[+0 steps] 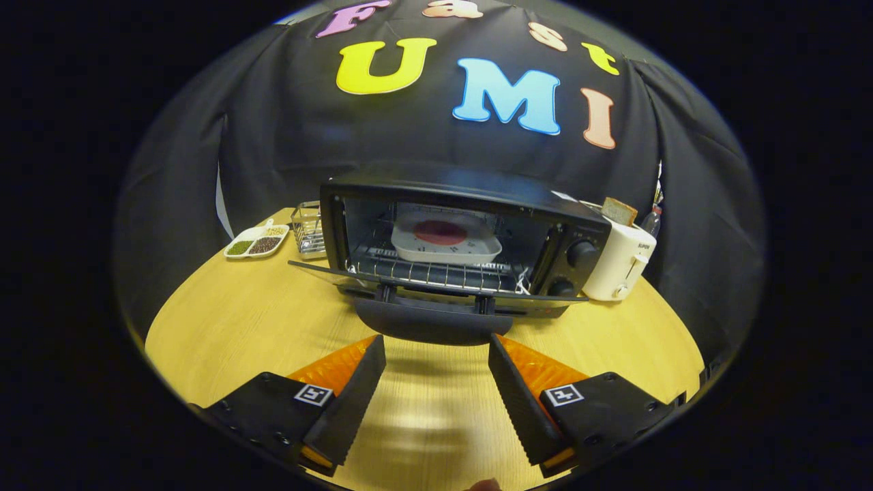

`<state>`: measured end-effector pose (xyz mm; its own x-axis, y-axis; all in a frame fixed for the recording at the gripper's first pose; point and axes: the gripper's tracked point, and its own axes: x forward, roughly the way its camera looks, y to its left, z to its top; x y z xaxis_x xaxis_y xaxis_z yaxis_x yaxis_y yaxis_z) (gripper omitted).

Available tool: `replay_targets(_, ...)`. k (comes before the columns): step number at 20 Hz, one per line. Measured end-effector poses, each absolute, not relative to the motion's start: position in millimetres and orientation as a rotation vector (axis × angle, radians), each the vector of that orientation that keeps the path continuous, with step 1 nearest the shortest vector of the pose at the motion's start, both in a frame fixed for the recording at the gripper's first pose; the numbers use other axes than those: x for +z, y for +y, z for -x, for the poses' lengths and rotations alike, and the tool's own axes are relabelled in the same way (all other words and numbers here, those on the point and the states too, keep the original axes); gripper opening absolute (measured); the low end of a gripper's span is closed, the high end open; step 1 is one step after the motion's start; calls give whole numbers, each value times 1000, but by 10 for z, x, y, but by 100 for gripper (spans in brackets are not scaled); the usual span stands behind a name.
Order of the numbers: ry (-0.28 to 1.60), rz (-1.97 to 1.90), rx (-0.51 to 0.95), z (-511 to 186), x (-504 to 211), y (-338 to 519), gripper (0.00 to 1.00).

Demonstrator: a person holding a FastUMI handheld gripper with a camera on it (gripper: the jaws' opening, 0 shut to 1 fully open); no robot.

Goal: Open the toaster oven, put the food inside, and close the toaster oven door.

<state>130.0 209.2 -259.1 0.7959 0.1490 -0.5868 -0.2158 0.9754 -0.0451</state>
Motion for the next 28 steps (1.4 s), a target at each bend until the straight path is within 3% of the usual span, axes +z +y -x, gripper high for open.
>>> replay_targets(9,517,86,196,-1729,-2249,2087,97)
replay_targets(20,278,33,158,-1106,-1196,1535,97)
replay_targets(28,205,11,120,-568,-829,1093,96)
